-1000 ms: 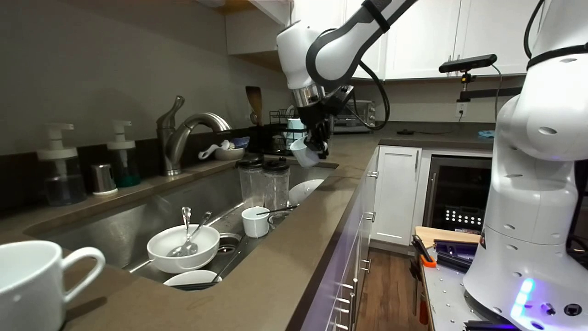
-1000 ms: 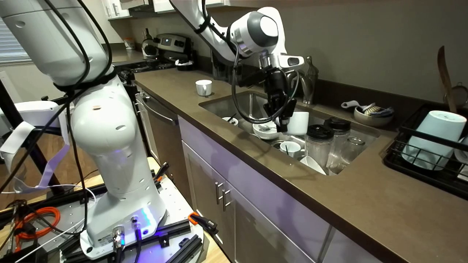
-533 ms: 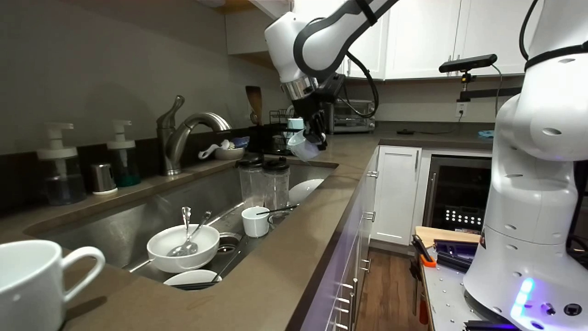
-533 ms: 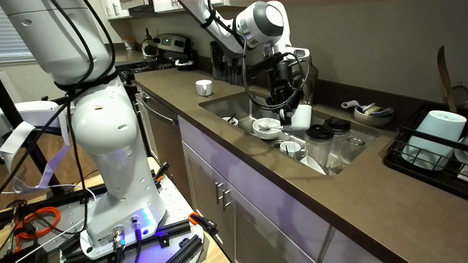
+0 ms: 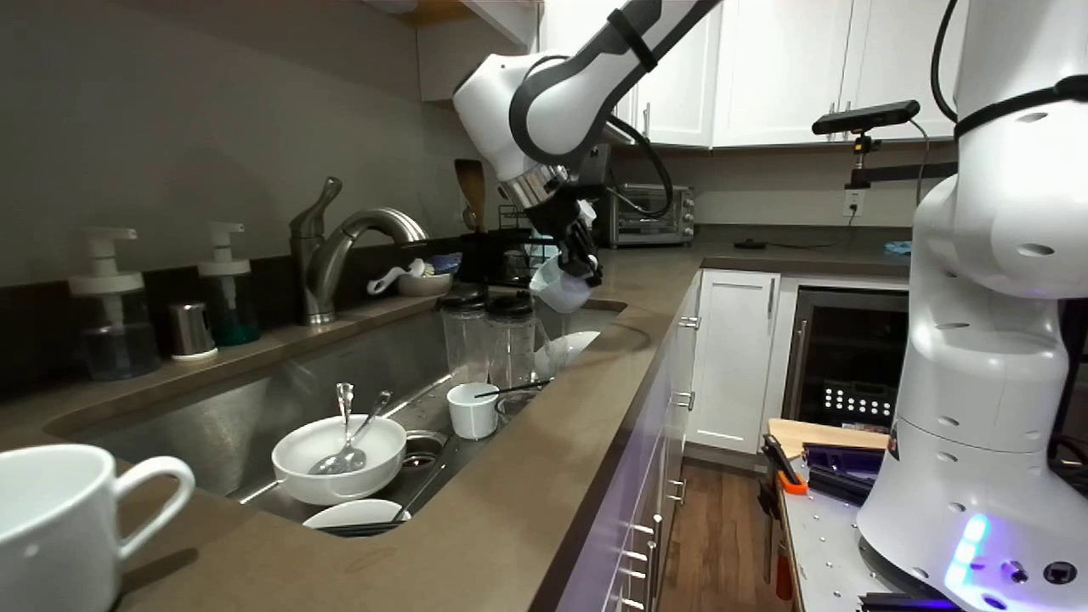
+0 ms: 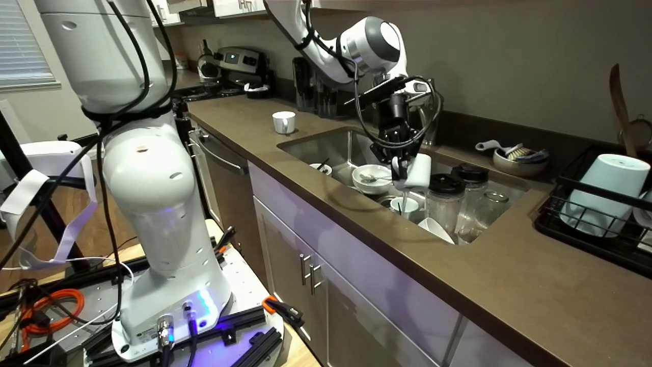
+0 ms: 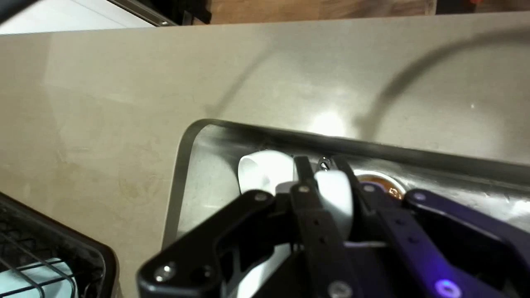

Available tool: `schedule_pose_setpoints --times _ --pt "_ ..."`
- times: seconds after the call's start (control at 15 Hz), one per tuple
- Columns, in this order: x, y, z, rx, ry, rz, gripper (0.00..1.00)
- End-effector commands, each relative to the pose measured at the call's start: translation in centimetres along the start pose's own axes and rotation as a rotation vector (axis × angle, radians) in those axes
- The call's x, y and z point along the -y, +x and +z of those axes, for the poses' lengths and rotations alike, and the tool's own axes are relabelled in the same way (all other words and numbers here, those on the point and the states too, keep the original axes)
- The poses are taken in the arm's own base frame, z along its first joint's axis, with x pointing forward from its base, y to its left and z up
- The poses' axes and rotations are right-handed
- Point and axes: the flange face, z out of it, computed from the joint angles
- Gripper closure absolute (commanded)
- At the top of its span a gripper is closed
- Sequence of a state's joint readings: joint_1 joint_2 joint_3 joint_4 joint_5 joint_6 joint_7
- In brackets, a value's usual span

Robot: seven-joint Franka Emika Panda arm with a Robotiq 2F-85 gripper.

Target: Pour the water in the white cup on the right into the sink then place it on the left

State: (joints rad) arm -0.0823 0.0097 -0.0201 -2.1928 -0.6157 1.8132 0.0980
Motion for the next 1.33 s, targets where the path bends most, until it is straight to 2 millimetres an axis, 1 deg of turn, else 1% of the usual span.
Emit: schedule_pose_setpoints --times 0.0,0.2,0.53,0.8,1.0,1.27 --pt "-0.1 0.7 -1.1 0.050 -0.110 -0.060 0.96" --pt "1.0 0.6 -1.5 0.064 -0.169 -0.105 0.96" --pt "4.2 -0.4 -2.6 0.085 -0.223 -0.157 0.96" --pt "6.8 -1.0 -3.7 0.111 -0.341 -0.208 0.96" --pt "8.2 -1.3 -4.6 0.127 -0.442 -0.255 0.96" --pt "9.0 -1.3 -5.5 0.139 -0.583 -0.302 0.96"
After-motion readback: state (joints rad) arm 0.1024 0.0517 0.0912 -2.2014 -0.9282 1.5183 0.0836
